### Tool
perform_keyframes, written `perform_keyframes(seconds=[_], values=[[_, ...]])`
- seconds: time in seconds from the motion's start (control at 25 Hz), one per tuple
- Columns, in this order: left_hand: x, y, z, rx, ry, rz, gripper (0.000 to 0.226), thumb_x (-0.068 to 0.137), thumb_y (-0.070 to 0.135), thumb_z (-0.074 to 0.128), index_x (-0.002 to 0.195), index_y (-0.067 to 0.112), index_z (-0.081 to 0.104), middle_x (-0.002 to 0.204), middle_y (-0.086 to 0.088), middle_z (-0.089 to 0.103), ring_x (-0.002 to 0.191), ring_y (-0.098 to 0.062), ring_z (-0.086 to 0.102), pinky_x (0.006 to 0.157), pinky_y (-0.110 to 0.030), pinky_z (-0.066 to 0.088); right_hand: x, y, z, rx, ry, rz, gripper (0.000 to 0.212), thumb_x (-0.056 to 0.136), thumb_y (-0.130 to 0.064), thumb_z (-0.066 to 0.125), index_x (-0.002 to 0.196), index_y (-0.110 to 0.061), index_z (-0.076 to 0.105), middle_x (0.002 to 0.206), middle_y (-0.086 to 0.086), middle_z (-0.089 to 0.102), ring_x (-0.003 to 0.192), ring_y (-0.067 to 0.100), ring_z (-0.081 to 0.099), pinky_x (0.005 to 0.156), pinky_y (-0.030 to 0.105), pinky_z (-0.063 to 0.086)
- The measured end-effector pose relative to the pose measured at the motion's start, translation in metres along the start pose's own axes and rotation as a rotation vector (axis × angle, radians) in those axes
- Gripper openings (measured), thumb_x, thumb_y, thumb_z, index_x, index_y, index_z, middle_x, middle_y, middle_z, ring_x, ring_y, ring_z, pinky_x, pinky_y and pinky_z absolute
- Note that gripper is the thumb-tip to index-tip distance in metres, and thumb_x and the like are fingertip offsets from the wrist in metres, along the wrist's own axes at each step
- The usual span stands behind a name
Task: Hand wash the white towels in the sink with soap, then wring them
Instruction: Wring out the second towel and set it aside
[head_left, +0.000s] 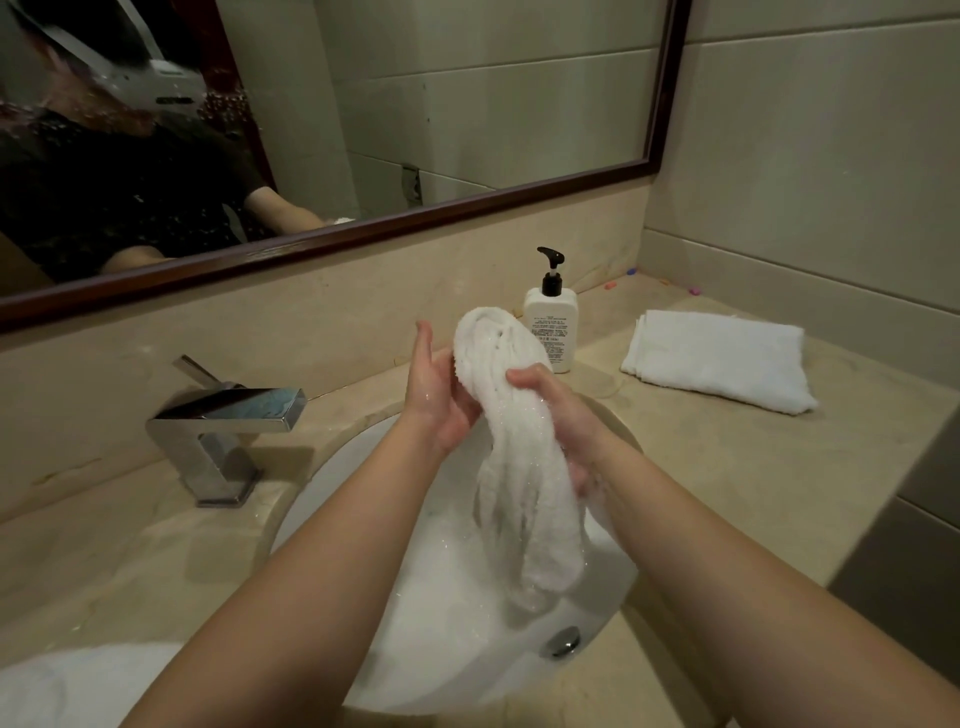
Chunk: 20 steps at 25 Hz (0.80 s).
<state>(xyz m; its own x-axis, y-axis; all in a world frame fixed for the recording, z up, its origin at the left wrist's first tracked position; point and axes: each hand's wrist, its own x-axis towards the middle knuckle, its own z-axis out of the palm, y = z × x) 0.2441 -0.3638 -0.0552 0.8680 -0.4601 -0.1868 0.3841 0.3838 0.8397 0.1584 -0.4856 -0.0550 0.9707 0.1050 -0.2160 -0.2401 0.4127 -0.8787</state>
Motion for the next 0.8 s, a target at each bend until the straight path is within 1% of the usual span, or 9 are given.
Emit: perform_keyframes(seconds=[0.12,0.16,0.24,0.32,0.4,0.48,0.56,0.68,0.8], values=[[0.008,-0.019,-0.008,-0.136,-0.021,-0.099,0.083,0.083,0.078,0.056,0.116,0.005,0.076,0.123,-0.020,0.069,0.113,-0.037,0.068,0.108,-0.047,0.047,0.005,0.003,0.001,0.137,-0.020,-0.029,0.036,0.090,-0.035,0.047,0.103,-0.006,0.064,0.077,0.012,0.068,0.063,0.022,0.066,0.058,0.029,0.053],[0.008,-0.022,-0.009,-0.115,-0.067,-0.129,0.088,0.076,0.083,0.058,0.112,0.006,0.077,0.116,-0.019,0.070,0.102,-0.032,0.069,0.100,-0.041,0.051,0.006,0.007,0.002,0.164,-0.037,-0.017,0.040,0.084,-0.038,0.052,0.104,-0.005,0.062,0.078,0.012,0.066,0.064,0.022,0.065,0.060,0.030,0.053],[0.007,-0.024,-0.007,-0.094,-0.155,-0.199,0.096,0.071,0.089,0.054,0.111,0.004,0.074,0.094,-0.015,0.070,0.069,-0.021,0.066,0.070,-0.027,0.054,0.009,0.016,0.005,0.213,-0.083,0.047,0.053,0.076,-0.046,0.062,0.106,-0.002,0.059,0.074,0.010,0.062,0.061,0.021,0.062,0.059,0.028,0.052],[0.007,-0.018,-0.003,-0.064,-0.204,-0.224,0.090,0.076,0.084,0.055,0.116,0.004,0.071,0.098,-0.011,0.073,0.075,-0.018,0.068,0.069,-0.028,0.054,0.011,0.025,0.007,0.200,-0.040,0.047,0.063,0.088,-0.054,0.056,0.125,-0.003,0.055,0.077,0.009,0.068,0.065,0.020,0.068,0.061,0.028,0.055],[0.010,-0.013,0.000,0.032,-0.146,-0.193,0.068,0.090,0.070,0.053,0.094,0.007,0.077,0.085,-0.008,0.075,0.072,-0.019,0.072,0.067,-0.029,0.057,0.012,0.032,0.007,0.085,0.053,0.027,0.076,0.090,-0.075,0.044,0.135,-0.016,0.057,0.094,0.007,0.075,0.085,0.020,0.074,0.074,0.032,0.057],[0.013,-0.009,-0.001,0.175,-0.088,-0.170,0.047,0.098,0.050,0.056,0.083,0.008,0.073,0.071,-0.007,0.072,0.061,-0.019,0.071,0.058,-0.028,0.057,0.011,0.039,0.006,-0.071,0.157,0.053,0.103,0.060,-0.097,0.053,0.129,-0.022,0.064,0.098,0.006,0.076,0.091,0.023,0.073,0.084,0.039,0.057],[0.014,-0.011,0.000,0.289,-0.064,-0.173,0.028,0.099,0.035,0.062,0.085,0.011,0.067,0.070,-0.006,0.070,0.059,-0.017,0.069,0.056,-0.028,0.057,0.009,0.046,-0.001,-0.220,0.239,0.061,0.116,0.039,-0.099,0.063,0.124,-0.021,0.068,0.104,0.008,0.076,0.098,0.027,0.072,0.096,0.045,0.055],[0.017,-0.020,0.004,0.417,0.016,-0.187,0.018,0.093,0.025,0.073,0.092,0.008,0.067,0.070,-0.006,0.068,0.056,-0.015,0.068,0.051,-0.027,0.055,0.000,0.045,-0.002,-0.337,0.298,0.040,0.084,0.061,-0.079,0.072,0.117,-0.016,0.071,0.099,0.008,0.077,0.092,0.025,0.074,0.092,0.039,0.057],[0.019,-0.020,0.009,0.540,0.165,-0.111,0.054,0.079,0.029,0.087,0.118,0.001,0.062,0.090,-0.009,0.074,0.066,-0.018,0.069,0.047,-0.022,0.052,-0.009,0.042,-0.005,-0.395,0.325,-0.002,0.051,0.083,-0.059,0.069,0.107,-0.014,0.073,0.090,0.007,0.078,0.081,0.023,0.075,0.074,0.031,0.058]])
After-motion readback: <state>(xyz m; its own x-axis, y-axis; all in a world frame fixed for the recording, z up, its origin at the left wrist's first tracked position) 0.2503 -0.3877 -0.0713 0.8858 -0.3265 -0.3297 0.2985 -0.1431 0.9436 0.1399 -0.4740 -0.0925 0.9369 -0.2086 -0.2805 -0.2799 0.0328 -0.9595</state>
